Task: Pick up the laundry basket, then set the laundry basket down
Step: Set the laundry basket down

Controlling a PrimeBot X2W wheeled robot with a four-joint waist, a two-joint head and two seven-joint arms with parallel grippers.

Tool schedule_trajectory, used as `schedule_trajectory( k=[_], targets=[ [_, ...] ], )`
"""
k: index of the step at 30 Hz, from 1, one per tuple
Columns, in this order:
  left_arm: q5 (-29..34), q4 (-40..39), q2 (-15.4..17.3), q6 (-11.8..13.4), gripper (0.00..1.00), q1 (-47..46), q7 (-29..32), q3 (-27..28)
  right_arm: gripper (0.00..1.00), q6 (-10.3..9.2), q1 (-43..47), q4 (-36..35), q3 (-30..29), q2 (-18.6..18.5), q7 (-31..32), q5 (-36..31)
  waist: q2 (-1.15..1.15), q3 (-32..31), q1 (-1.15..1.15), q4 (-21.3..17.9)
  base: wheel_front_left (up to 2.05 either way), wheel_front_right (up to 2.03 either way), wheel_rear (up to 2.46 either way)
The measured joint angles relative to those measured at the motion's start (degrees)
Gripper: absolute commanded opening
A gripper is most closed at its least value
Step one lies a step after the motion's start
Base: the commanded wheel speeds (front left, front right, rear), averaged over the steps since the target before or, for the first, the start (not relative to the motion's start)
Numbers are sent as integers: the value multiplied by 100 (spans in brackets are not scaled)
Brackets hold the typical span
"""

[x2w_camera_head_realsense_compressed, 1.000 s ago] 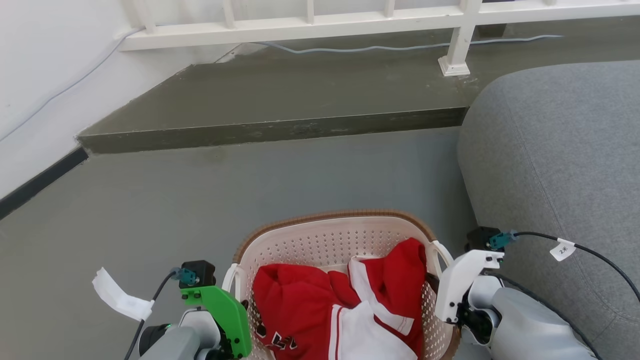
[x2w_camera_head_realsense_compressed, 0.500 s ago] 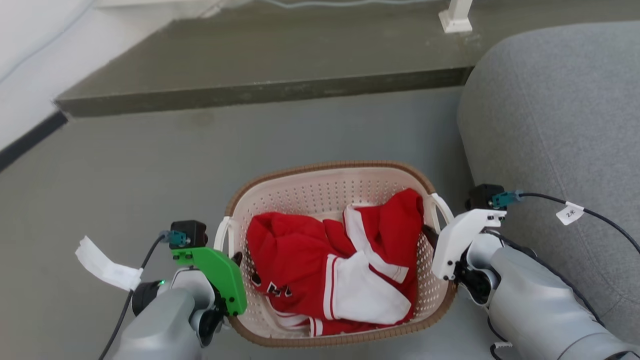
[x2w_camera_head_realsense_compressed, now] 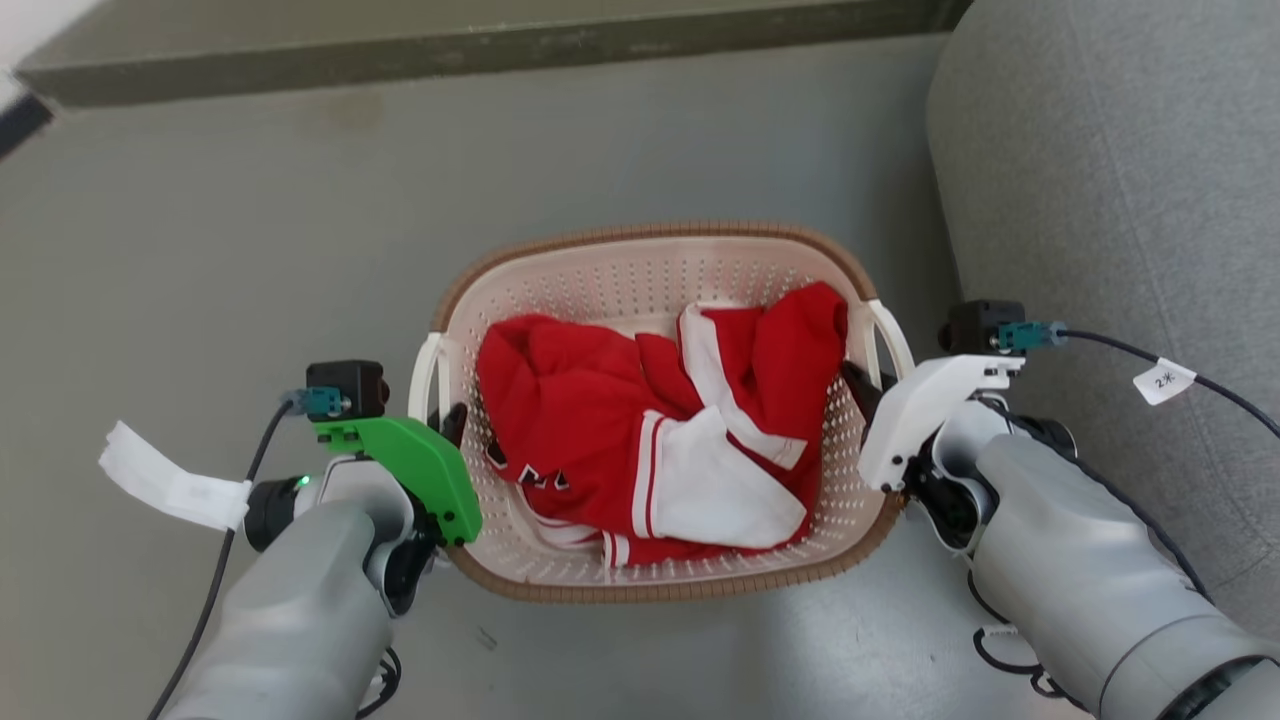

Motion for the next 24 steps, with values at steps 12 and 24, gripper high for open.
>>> schedule_trajectory(
  k=[12,24],
  targets=[
    [53,5,16,-1,0,-477,-466,56,0,1,-478,-77,23,-48,-471,-187,0,951,0,-9,0,0,0],
    [97,16,38,-4,0,-947,-604,96,0,3,-900,-40,-37,-58,-751,-187,0,1835,1,14,0,0,0]
  ],
)
